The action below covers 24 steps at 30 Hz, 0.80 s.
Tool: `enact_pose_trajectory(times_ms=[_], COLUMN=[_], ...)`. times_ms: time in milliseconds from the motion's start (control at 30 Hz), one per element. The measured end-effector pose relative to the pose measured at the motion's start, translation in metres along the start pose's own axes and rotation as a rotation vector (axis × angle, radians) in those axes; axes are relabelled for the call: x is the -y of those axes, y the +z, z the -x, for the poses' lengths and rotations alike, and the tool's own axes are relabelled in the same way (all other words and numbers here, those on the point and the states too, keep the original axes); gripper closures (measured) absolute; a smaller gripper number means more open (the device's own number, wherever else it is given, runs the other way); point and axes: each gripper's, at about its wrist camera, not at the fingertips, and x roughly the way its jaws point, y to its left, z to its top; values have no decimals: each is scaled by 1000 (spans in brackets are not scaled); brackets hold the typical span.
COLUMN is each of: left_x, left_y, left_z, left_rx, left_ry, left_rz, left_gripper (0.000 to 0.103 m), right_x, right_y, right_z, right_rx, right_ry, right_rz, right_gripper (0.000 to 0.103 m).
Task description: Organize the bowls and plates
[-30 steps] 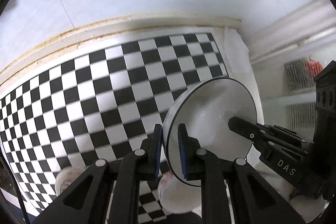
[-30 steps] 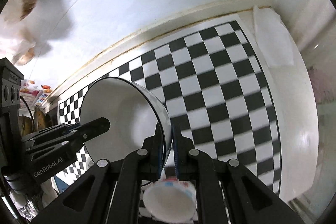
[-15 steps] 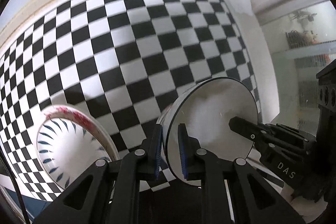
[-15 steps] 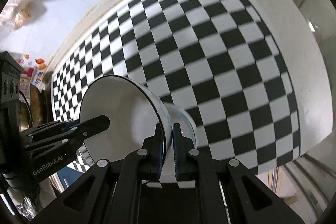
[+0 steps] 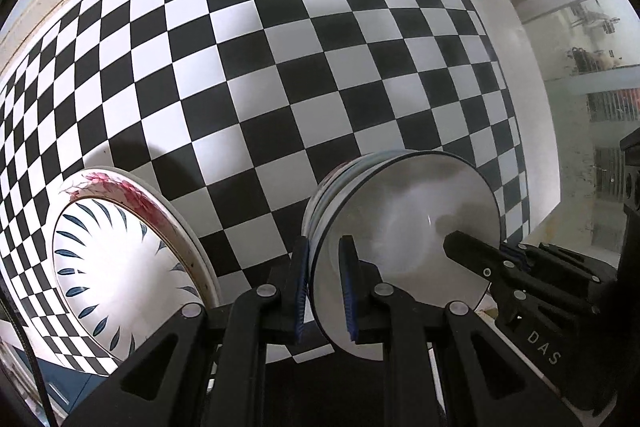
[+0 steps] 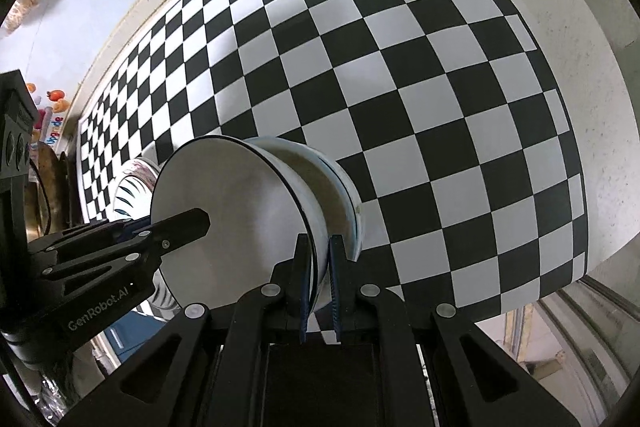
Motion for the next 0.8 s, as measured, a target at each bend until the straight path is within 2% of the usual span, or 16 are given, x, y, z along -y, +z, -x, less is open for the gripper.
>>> enact_pose_trajectory(times_ms=[800], left_x=[1], left_y=[-6], left_z=[0], left_rx=[5], left_ry=[24], left_rz=[25], left_gripper=[90], right_x=[-4], right_y=[3], right_z=[3], right_rx=[-26], right_ry=[-47], right_rz=[0], right_gripper=[88])
